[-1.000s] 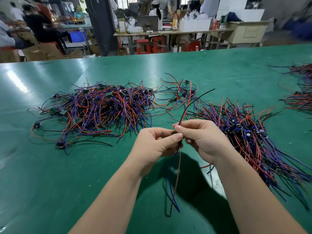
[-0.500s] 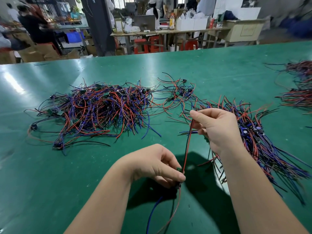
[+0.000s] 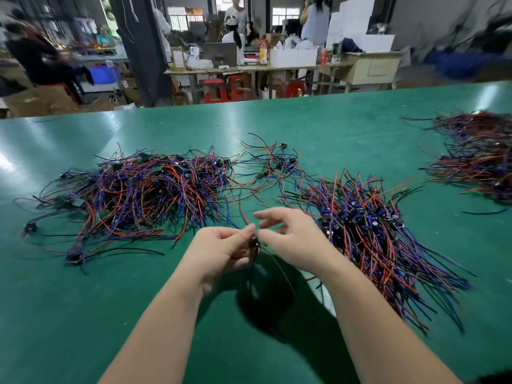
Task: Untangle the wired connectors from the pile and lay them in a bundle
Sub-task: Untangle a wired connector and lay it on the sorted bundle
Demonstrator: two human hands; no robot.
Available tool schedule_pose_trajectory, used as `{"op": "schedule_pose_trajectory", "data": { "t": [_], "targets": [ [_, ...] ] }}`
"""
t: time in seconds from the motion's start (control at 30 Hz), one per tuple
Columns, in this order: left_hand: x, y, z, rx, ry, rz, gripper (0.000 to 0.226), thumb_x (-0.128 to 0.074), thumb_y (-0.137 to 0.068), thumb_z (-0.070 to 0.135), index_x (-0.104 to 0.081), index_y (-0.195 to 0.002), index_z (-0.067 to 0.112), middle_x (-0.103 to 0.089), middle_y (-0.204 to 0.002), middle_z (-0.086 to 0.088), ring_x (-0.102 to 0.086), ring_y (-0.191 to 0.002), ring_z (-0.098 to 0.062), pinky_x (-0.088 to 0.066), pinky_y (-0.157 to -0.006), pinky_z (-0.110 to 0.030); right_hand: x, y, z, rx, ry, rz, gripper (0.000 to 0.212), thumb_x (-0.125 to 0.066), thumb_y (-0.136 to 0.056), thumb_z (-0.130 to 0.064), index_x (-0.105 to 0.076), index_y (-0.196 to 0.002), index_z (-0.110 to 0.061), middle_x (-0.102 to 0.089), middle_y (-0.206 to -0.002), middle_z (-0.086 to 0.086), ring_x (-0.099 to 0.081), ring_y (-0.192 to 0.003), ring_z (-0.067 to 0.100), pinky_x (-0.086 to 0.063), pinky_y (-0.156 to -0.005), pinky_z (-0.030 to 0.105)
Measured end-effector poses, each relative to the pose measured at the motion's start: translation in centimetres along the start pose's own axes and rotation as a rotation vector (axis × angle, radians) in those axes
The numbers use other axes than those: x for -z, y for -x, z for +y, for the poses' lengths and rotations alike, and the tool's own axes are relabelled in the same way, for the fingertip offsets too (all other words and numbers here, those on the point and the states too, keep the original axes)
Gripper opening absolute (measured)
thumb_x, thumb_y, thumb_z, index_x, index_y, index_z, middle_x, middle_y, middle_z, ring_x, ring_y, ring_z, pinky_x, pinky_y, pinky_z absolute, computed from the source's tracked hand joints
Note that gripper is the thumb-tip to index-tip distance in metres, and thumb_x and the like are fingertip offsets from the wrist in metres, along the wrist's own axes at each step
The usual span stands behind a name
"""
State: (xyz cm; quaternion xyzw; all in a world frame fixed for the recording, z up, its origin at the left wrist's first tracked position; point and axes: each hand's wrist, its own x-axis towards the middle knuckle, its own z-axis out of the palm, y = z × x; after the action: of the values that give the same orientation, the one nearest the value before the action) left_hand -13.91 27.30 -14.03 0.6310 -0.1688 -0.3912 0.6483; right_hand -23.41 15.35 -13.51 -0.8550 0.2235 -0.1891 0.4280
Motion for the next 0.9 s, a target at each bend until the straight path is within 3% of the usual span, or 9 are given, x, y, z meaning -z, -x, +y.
{"op": "schedule_pose_trajectory", "data": {
  "t": [0.07,0.13,0.23,0.33,0.43,0.57,0.63,0.77,0.9],
  "targets": [
    [-0.2,0.1,0.2,0.025,0.042,0.008,0.039,-0.058,-0.085,0.038,-0.066,-0.082,0.001,-0.069,-0.068,-0.01,-0.065,-0.054,-0.012,-0.057,-0.053,-0.023,-0.4,0.5,-0.6,0.103,0.164,-0.035,0.025,-0.068,-0.076,-0.029,-0.074,-0.099,-0.022,-0.066,-0.069,-0.02,-0.054,-0.062,-0.009,-0.037,-0.06,0.005],
    [-0.2,0.3,0.7,0.062,0.109,-0.062,0.051,-0.042,-0.095,0.046,-0.067,-0.089,0.002,-0.072,-0.073,-0.009,-0.069,-0.058,-0.014,-0.058,-0.054,-0.025,-0.1,0.8,-1.4,0.166,0.262,0.057,0.021,-0.073,-0.077,-0.028,-0.075,-0.095,-0.018,-0.073,-0.081,-0.007,-0.055,-0.067,0.0,-0.041,-0.065,0.014],
    [0.4,0.5,1.5,0.071,0.284,-0.187,0.065,-0.031,-0.094,0.056,-0.069,-0.094,0.003,-0.074,-0.087,-0.012,-0.073,-0.071,-0.021,-0.059,-0.057,-0.028,1.6,1.0,-3.3,0.246,0.269,0.295,0.02,-0.075,-0.078,-0.023,-0.075,-0.097,-0.015,-0.068,-0.076,-0.004,-0.05,-0.06,0.002,-0.038,-0.063,0.01],
    [1.0,0.3,1.8,0.057,0.305,-0.126,0.065,-0.03,-0.097,0.054,-0.066,-0.098,0.001,-0.074,-0.091,-0.016,-0.073,-0.072,-0.023,-0.059,-0.056,-0.028,5.5,1.4,-4.8,0.288,0.228,0.578,0.022,-0.076,-0.074,-0.023,-0.076,-0.096,-0.019,-0.065,-0.069,-0.01,-0.053,-0.055,-0.007,-0.037,-0.058,0.003],
    [1.1,-0.1,1.8,0.035,0.212,0.047,0.056,-0.032,-0.101,0.047,-0.065,-0.096,0.002,-0.075,-0.084,-0.013,-0.072,-0.066,-0.021,-0.057,-0.052,-0.027,10.0,0.4,-3.8,0.079,0.395,0.768,0.026,-0.074,-0.075,-0.019,-0.071,-0.1,-0.016,-0.073,-0.085,0.007,-0.067,-0.077,0.018,-0.048,-0.073,0.026],
    [1.3,-0.5,1.1,-0.185,-0.415,0.412,0.03,-0.048,-0.097,0.035,-0.066,-0.08,0.019,-0.071,-0.082,-0.001,-0.066,-0.074,-0.02,-0.051,-0.065,-0.03,12.2,-1.4,0.7,-0.465,0.642,0.534,0.023,-0.075,-0.077,-0.019,-0.066,-0.097,-0.011,-0.066,-0.101,0.019,-0.062,-0.094,0.034,-0.047,-0.075,0.034],
    [2.2,-0.7,0.4,-0.342,-0.855,0.549,0.015,-0.053,-0.092,0.031,-0.067,-0.094,0.026,-0.067,-0.095,0.001,-0.059,-0.091,-0.023,-0.044,-0.075,-0.031,11.9,-1.5,2.5,-0.597,0.689,0.404,0.027,-0.076,-0.078,-0.026,-0.066,-0.098,-0.011,-0.065,-0.103,0.019,-0.061,-0.095,0.033,-0.045,-0.073,0.034],
    [3.7,-1.6,-0.8,-0.143,-1.163,0.527,0.044,-0.05,-0.092,0.042,-0.045,-0.135,0.044,-0.033,-0.147,-0.012,-0.025,-0.134,-0.031,-0.023,-0.109,-0.044,12.6,-1.8,3.5,-0.614,0.679,0.397,0.027,-0.075,-0.079,-0.028,-0.068,-0.098,-0.011,-0.066,-0.098,0.019,-0.058,-0.087,0.03,-0.047,-0.074,0.034],
    [3.4,-2.3,-1.8,-0.017,-1.286,0.387,0.047,-0.041,-0.093,0.055,-0.029,-0.139,0.056,-0.013,-0.157,-0.015,-0.007,-0.144,-0.03,-0.007,-0.114,-0.048,13.0,-3.0,3.5,-0.613,0.689,0.298,0.02,-0.073,-0.076,-0.01,-0.07,-0.095,-0.006,-0.069,-0.094,0.016,-0.062,-0.089,0.031,-0.052,-0.078,0.033]
  ]
}}
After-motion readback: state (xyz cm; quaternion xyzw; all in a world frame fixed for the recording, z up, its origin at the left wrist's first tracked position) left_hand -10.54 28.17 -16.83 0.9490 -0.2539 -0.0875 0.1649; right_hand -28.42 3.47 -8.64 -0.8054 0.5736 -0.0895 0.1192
